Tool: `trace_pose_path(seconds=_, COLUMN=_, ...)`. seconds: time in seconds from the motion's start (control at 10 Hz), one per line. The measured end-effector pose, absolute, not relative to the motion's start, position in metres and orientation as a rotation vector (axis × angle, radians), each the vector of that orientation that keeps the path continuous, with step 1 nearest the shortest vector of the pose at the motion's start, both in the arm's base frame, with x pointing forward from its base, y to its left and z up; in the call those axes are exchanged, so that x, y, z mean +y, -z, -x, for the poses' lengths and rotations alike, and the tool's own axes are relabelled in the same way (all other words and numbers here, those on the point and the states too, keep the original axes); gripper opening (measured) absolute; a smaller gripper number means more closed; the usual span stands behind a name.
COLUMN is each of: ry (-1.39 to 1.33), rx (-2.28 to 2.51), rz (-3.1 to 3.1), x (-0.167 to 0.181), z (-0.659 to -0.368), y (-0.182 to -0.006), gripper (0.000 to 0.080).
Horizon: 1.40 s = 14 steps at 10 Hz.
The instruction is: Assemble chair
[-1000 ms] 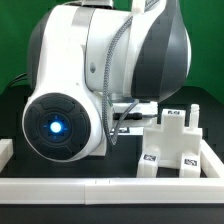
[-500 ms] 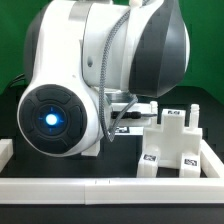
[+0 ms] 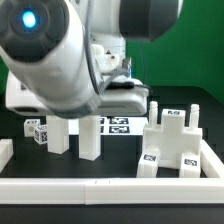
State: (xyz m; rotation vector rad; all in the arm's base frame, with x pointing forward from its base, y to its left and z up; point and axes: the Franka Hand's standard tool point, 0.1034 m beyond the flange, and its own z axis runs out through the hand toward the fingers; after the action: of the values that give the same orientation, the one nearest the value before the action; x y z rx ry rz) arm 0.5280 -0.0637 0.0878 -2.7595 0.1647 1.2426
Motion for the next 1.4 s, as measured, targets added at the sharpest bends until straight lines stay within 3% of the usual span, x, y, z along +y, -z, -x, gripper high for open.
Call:
trace_pose_path(seconds=0.4, ry=-0.939, rx=0.145, rz=2.886, x=-0.065, z=-0.539, y=-0.095, gripper=0.0649)
trace_pose_path(seconds=1.4, ry=-0.968, rx=0.292, rz=2.726, x=-0.091, z=-0.525, y=-0.093, gripper=0.0649)
